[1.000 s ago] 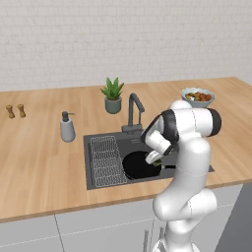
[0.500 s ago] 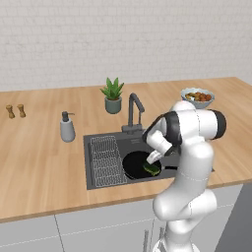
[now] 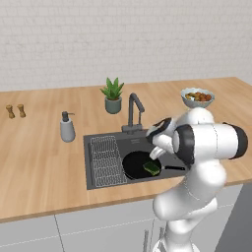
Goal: Pick the pan and sponge and place them into the sink. Then turn on the water.
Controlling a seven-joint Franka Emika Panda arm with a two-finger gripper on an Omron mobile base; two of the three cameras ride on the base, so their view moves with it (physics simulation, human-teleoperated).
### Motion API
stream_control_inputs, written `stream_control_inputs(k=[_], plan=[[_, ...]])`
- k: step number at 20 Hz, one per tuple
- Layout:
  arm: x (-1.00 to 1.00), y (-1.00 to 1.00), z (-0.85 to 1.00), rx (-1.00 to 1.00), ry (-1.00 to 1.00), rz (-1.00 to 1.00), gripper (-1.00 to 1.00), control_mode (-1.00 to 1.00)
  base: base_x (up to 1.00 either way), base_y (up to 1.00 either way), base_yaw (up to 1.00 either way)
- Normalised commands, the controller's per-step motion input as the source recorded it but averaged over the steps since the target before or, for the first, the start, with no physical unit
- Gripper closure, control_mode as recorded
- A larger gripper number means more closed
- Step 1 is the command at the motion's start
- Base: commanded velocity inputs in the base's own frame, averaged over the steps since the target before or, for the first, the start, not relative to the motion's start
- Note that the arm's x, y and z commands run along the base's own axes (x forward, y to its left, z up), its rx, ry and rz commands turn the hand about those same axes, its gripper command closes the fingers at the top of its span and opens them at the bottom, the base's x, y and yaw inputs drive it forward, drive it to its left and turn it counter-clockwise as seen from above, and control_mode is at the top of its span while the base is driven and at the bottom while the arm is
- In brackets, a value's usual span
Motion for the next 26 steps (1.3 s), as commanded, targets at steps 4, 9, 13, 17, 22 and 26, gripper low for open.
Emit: stream_control_inputs(k=[4,9,13,17,22,26], plan=[[-0.26,-0.25,0.80,-0.04,0.07,-0.01,-1.00,-1.00,0.00,0.00,0.00],[-0.22,-0.31,0.87,-0.01,0.05,-0.05,-1.00,-1.00,0.00,0.00,0.00],[-0.12,-0.25,0.75,0.00,0.01,-0.13,-1.00,-1.00,0.00,0.00,0.00],[0.01,0.00,0.15,0.11,-0.10,-0.19,-1.00,-1.00,0.00,0.00,0.00],[0.10,0.00,0.00,0.24,-0.26,-0.14,-1.00,-1.00,0.00,0.00,0.00],[-0.02,-0.12,0.10,0.15,-0.27,-0.03,-1.00,-1.00,0.00,0.00,0.00]])
